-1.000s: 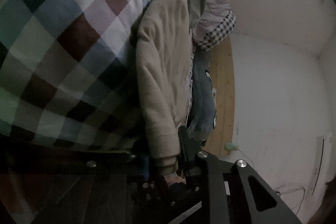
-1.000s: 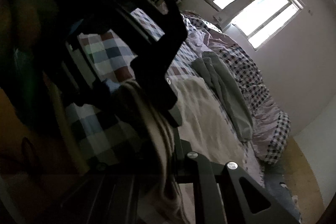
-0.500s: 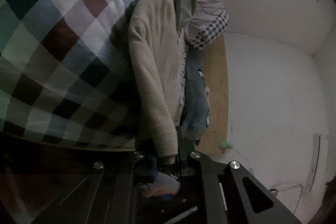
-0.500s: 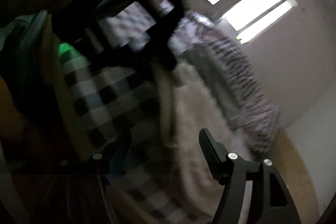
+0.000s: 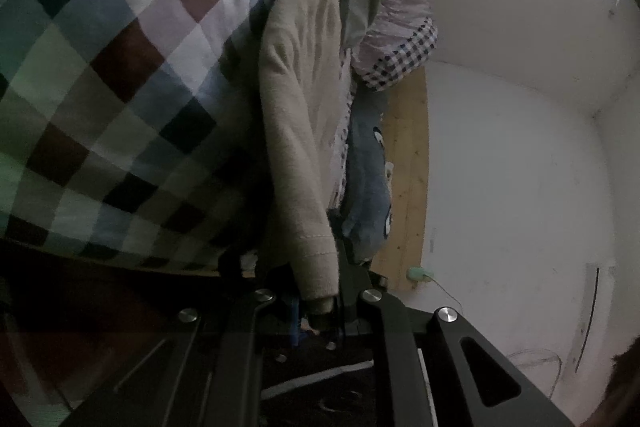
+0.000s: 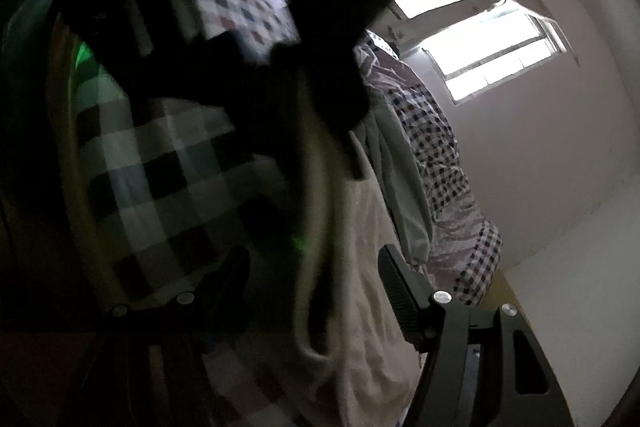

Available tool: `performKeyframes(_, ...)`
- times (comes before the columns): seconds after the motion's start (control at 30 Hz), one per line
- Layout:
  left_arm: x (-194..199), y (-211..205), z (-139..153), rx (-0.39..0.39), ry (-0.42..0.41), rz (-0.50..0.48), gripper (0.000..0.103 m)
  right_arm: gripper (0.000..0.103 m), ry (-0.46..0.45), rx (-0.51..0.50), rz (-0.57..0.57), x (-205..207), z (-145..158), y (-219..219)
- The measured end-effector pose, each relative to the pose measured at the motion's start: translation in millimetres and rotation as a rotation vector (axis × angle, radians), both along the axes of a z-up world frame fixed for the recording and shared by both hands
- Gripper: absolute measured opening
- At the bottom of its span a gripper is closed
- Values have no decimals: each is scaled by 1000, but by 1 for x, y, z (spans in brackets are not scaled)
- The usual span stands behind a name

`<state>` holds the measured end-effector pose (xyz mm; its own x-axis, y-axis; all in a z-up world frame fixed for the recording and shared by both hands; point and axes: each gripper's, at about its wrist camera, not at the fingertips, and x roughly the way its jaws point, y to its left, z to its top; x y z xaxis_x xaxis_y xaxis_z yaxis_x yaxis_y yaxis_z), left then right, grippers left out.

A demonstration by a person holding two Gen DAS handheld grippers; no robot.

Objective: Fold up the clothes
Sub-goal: 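Grasp the beige garment edge with the left gripper while the right gripper grasps it too, then lift the beige garment off the bed with both grippers and carry it away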

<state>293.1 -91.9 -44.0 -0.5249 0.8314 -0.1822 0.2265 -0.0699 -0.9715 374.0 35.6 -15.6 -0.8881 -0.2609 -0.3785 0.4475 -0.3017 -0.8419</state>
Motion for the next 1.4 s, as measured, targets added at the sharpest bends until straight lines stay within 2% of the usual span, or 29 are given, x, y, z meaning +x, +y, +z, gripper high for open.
performKeyframes(0.13,3,-4,1,3,9,-1,11,57,51,9,8,2,-2,-5)
performKeyframes(0.2,2,-4,1,5,5,-1,11,47,68,16,16,4,-3,-9)
performKeyframes(0.3,-8,1,0,1,0,0,11,28,81,18,21,5,-3,-12)
performKeyframes(0.37,-8,0,-1,-1,-4,2,11,11,76,10,18,5,0,-14)
performKeyframes(0.63,-7,0,0,-20,4,6,11,8,48,-36,5,5,10,-16)
performKeyframes(0.7,-9,1,-2,-28,7,3,15,7,41,-57,2,5,15,-15)
performKeyframes(0.8,-14,0,-2,-67,-1,-1,29,7,24,-92,0,4,25,-16)
performKeyframes(0.9,-13,-6,-5,-58,-9,17,32,7,9,-124,-4,-13,34,-13)
performKeyframes(1.03,-14,-14,-1,-66,1,38,53,7,-7,-158,-8,-19,43,-9)
performKeyframes(1.1,-22,-17,3,-66,21,39,60,7,-17,-181,-11,-26,48,-5)
performKeyframes(1.17,-32,-20,9,-91,32,35,73,7,-28,-204,-14,-32,53,-1)
performKeyframes(1.4,-91,-27,34,-245,97,-19,74,7,-65,-286,-24,-55,71,11)
